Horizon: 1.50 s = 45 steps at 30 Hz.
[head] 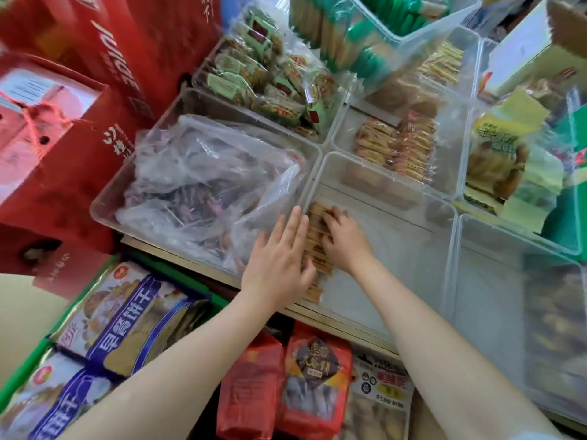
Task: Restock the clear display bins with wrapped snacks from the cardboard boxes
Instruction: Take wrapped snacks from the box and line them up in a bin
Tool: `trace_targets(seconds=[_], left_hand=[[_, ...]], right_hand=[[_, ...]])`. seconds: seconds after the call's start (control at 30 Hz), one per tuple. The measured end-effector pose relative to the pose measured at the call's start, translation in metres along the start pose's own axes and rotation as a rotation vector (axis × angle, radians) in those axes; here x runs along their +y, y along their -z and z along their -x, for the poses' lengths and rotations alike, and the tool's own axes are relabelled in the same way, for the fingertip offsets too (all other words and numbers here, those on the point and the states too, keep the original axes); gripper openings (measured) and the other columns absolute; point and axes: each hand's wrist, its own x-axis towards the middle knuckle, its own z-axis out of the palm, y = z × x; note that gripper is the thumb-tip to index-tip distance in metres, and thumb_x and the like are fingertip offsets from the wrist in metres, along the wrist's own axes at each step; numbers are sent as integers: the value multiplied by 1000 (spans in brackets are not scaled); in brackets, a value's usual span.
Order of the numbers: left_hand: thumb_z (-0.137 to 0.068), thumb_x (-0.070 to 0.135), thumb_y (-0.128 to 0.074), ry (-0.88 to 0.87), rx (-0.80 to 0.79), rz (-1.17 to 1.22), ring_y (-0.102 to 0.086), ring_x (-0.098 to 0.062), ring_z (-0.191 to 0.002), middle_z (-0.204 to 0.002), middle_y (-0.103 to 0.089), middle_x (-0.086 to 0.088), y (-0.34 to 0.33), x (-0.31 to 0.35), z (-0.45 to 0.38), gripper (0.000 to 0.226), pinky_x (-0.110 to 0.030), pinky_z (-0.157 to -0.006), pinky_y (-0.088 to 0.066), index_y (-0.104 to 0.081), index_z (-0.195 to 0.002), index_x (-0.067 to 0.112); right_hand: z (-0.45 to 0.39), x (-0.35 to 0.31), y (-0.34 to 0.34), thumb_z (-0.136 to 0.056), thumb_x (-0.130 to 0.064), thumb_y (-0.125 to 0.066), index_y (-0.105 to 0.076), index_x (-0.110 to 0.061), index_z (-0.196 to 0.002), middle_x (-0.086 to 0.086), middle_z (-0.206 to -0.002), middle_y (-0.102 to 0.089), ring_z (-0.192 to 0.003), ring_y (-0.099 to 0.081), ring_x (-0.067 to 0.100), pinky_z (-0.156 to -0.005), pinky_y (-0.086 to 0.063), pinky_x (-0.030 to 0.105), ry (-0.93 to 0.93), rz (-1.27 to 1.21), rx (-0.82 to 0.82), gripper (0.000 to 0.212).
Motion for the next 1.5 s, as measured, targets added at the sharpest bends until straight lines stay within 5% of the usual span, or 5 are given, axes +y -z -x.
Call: trace_targets(seconds=[0.33, 0.47, 0.7, 0.87, 1.5], left_hand=[[-101, 41, -38, 70, -54, -201, -7, -33, -154, -168, -11, -13, 20, 46, 23, 68, -52, -119, -20, -20, -158, 9], [-90, 38, -40, -253, -30, 0, -62, -37, -110, -125, -64, -13, 4, 156, 75, 51, -45, -89, -48, -63, -126, 10], [-91, 49, -39, -684, -89, 234, -51, -29, -126, -142, -55, -9, -53, 352, 175, 64, -44, -103, -47, -52, -141, 13], [-99, 58, -41, -658, -104, 245, 8, -12, -154, -168, 2, 9, -79, 425, 212, 74, -31, -121, 8, -16, -161, 26], [-92, 57, -27, -556, -52, 143, 11, -4, -153, -167, 6, 19, -96, 433, 220, 75, -40, -123, -8, -10, -161, 33]], right_hand=[[182, 32, 69, -99, -20, -48, -69, -13, -102, 6, -96, -72, -87, -64, 26, -73, -53, 40, 16, -183, 127, 22], [292, 75, 88, -96, -19, -53, -72, -14, -96, 1, -80, -70, -75, -64, 25, -63, -45, 33, -39, -265, 418, 20], [465, 192, 90, -90, -26, -49, -68, -13, -86, -1, -71, -65, -63, -57, 16, -60, -48, 32, -311, -288, 916, 23], [521, 295, 52, -97, -25, -49, -63, -15, -97, 1, -93, -64, -89, -63, 25, -68, -51, 35, -694, -234, 550, 17], [496, 383, -26, -96, -12, -56, -54, -7, -129, 16, -132, -54, -123, -52, 34, -99, -47, 39, -661, -256, 225, 34]])
